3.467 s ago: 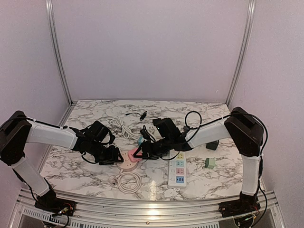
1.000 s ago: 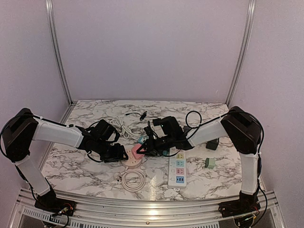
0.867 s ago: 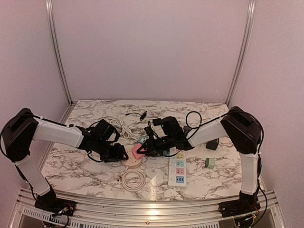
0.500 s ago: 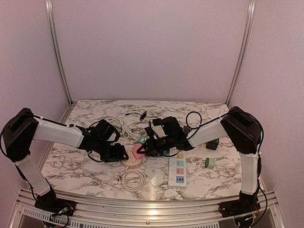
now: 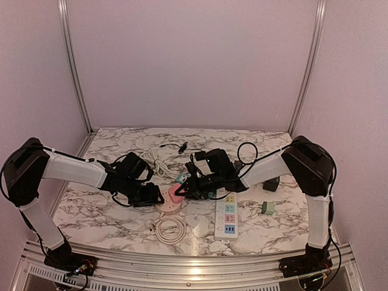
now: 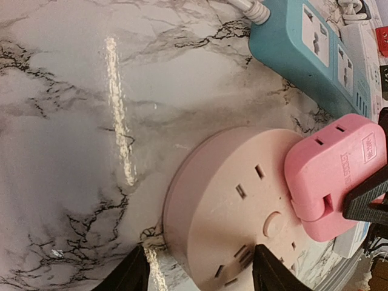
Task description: Pull the plug off the socket
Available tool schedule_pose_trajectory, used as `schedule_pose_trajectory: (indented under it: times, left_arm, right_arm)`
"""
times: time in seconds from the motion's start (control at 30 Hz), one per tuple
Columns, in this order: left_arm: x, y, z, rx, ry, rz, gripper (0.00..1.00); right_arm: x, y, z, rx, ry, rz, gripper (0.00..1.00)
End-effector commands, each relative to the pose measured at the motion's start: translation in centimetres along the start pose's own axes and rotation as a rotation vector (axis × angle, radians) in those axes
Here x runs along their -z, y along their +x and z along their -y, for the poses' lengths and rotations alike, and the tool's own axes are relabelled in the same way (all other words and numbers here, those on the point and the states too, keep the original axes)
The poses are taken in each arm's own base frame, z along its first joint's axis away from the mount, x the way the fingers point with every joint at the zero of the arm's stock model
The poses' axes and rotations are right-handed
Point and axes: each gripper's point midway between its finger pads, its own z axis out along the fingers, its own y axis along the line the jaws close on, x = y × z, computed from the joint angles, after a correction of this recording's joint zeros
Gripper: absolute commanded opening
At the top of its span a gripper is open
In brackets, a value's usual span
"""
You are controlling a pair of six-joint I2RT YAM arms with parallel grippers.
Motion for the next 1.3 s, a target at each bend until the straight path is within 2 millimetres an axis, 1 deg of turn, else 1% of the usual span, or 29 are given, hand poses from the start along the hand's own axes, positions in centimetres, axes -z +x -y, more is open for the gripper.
schedule_pose_trajectory:
  times: [0.0, 0.37, 0.73, 0.83, 0.9, 1.13, 1.27]
  left_arm:
    - [-2.4, 6.9, -9.8, 0.023, -0.373, -0.192, 0.59]
    - [-2.4, 7.0, -9.9, 0.022, -0.377, -0.196, 0.59]
    - [-2.6, 7.0, -9.9, 0.019, -0.376, -0.2, 0.59]
    - [-2.5, 7.0, -9.8, 0.018, -0.374, -0.199, 0.59]
    - [-2.4, 6.8, -9.7, 0.018, -0.37, -0.193, 0.59]
    - [-1.2, 5.1, -7.9, 0.012, -0.336, -0.149, 0.59]
    - [0.2, 2.9, -5.7, 0.003, -0.289, -0.094, 0.59]
  right_arm:
    - [1.8, -0.5, -11.1, 0.24, -0.305, -0.008, 0.0]
    - [2.6, -0.6, -12.5, 0.261, -0.32, 0.004, 0.0]
    - [3.5, -0.9, -14.3, 0.293, -0.337, 0.013, 0.0]
    - [3.6, -1.2, -14.5, 0.305, -0.329, 0.019, 0.0]
    - [3.5, -1.2, -14.2, 0.304, -0.307, 0.017, 0.0]
    - [3.6, -2.1, -12.7, 0.333, -0.192, 0.049, 0.0]
    - [4.1, -2.8, -12.2, 0.37, -0.11, 0.084, 0.0]
